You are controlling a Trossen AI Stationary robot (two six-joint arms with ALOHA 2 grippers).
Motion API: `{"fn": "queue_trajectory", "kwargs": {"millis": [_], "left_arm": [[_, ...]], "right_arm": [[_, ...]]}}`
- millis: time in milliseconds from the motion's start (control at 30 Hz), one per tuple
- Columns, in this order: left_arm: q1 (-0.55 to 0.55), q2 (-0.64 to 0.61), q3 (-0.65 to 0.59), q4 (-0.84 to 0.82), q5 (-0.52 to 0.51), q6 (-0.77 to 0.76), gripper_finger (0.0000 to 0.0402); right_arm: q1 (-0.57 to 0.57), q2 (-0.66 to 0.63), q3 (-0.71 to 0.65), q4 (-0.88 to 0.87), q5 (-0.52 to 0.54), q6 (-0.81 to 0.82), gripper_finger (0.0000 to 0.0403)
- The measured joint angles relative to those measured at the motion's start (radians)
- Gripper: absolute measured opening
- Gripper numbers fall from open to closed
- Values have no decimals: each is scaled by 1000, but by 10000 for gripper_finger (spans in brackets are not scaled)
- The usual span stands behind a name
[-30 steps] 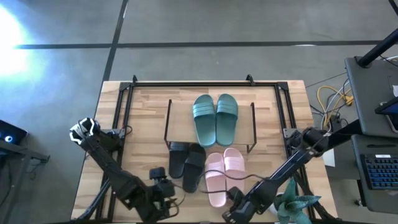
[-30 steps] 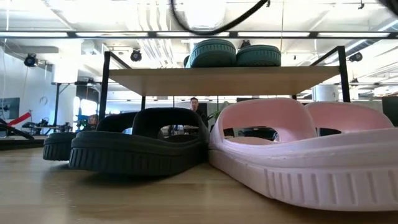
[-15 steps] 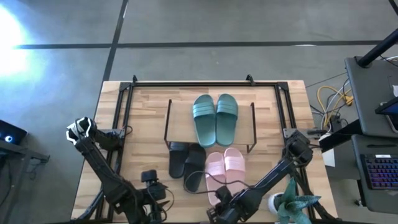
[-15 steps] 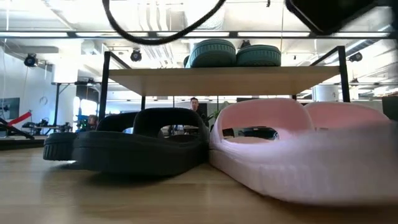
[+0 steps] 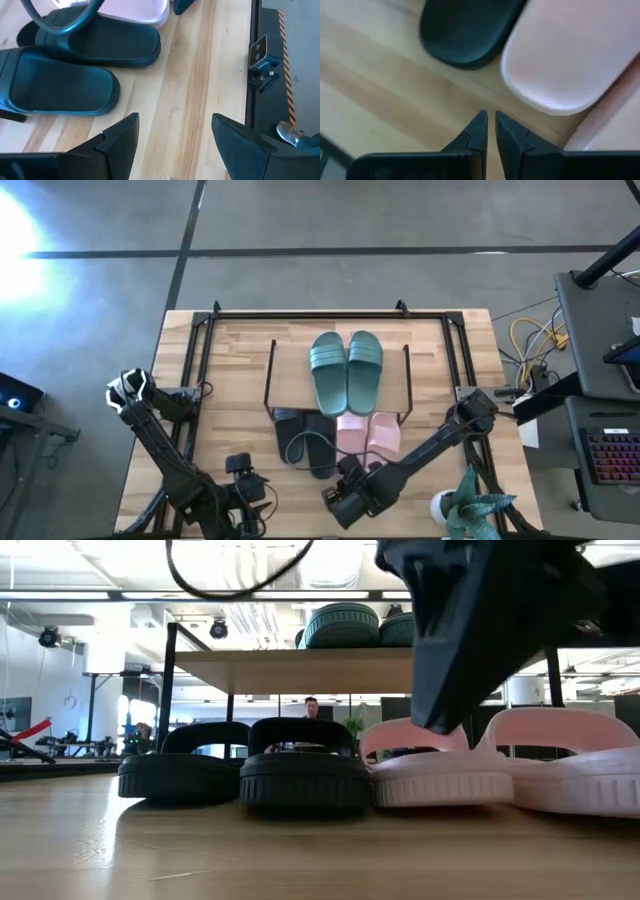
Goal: Pick and place slides into the shelf
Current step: Adjust the pink slippers under the table
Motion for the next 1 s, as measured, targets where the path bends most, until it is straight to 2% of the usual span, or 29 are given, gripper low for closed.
{"fn": "queue_trajectory", "kwargs": {"millis": [133, 300, 400, 600, 1000], "left_arm": [[-4, 0, 0, 0, -9, -1, 235], [-9, 0, -3, 0, -16, -2, 235], [-9, 0, -9, 0, -34, -2, 235], [-9, 0, -23, 1, -40, -2, 235], [-9, 0, -28, 1, -40, -4, 235]], "right_arm": [[13, 0, 29, -2, -38, -7, 28], [60, -3, 61, -5, -218, -34, 28], [96, -3, 54, -29, -276, 8, 28], [145, -3, 0, -130, -260, 156, 28], [108, -3, -71, -320, -214, 189, 28]]}}
